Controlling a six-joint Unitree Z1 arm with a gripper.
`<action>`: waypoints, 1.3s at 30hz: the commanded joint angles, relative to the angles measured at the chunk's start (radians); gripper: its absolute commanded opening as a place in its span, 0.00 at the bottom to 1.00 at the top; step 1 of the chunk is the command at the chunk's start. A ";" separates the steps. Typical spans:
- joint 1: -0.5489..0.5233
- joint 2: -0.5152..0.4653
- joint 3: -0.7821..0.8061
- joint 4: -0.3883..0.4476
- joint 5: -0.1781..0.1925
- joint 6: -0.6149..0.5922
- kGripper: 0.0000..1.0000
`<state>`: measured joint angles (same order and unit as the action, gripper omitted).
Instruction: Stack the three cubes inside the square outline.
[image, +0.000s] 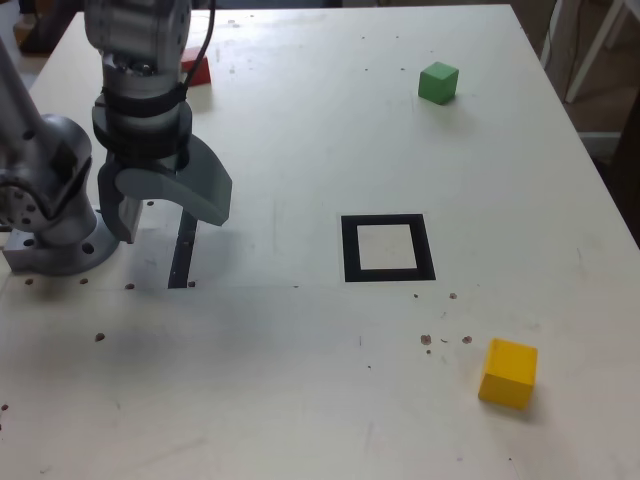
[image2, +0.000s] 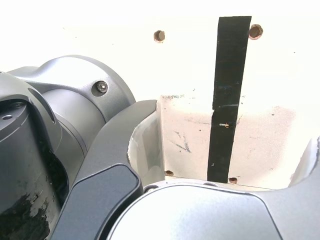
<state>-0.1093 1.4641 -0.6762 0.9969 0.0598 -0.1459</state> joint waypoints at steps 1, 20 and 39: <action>-0.001 0.005 -0.005 0.000 0.002 0.001 0.99; -0.001 0.006 -0.027 0.021 0.014 0.002 0.99; 0.273 0.002 -0.097 0.064 0.052 0.241 1.00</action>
<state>0.1496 1.4649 -0.7693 1.0529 0.1076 0.0802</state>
